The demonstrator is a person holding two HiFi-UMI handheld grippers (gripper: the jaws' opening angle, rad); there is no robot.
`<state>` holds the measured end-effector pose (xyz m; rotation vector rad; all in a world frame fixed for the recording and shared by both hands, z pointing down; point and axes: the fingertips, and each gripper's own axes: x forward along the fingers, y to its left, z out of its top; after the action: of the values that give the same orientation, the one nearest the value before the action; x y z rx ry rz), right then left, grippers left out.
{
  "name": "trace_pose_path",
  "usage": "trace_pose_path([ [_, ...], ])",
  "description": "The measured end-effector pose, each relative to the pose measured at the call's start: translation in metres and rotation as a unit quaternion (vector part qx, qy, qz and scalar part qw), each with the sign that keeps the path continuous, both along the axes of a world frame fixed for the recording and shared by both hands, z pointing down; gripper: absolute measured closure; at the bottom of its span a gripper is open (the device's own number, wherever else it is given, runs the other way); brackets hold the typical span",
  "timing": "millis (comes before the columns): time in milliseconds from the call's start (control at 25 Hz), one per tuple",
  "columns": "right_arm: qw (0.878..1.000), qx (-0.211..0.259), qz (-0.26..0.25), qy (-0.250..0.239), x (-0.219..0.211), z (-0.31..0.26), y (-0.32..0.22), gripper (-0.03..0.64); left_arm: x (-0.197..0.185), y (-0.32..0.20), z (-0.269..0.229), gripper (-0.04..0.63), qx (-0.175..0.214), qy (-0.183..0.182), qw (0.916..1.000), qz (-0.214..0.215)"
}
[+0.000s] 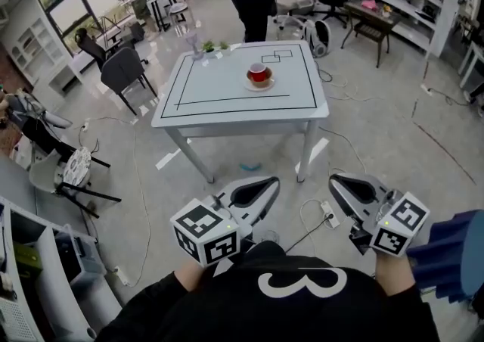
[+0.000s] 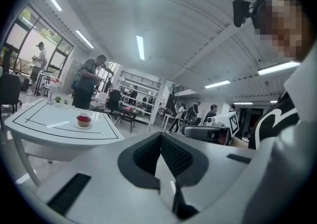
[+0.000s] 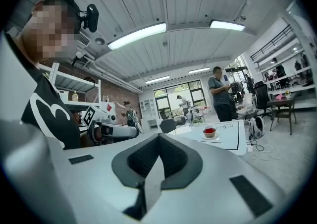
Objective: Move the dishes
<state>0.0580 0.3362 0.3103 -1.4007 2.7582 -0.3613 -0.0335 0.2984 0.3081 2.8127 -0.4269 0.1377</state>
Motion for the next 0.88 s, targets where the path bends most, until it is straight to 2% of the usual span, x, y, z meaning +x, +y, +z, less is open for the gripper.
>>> trace_pose_path([
  [200,1.0,0.008,0.013,-0.024,0.009,-0.006,-0.002,0.596,0.004,-0.001,-0.002,0.592,-0.001,0.0,1.0,-0.003],
  [400,0.999,0.015,0.011,-0.028,0.012,-0.011,-0.005,0.411,0.004,-0.003,-0.006,0.592,0.001,-0.002,0.9999,-0.011],
  [640,0.999,0.018,0.025,-0.031,0.024,-0.01,-0.022,0.274,-0.001,-0.018,-0.006,0.592,0.0,-0.007,0.9995,-0.031],
  [880,0.999,0.003,0.02,-0.031,0.029,0.003,-0.047,0.25,-0.009,-0.045,0.004,0.592,-0.016,-0.014,0.9983,-0.054],
])
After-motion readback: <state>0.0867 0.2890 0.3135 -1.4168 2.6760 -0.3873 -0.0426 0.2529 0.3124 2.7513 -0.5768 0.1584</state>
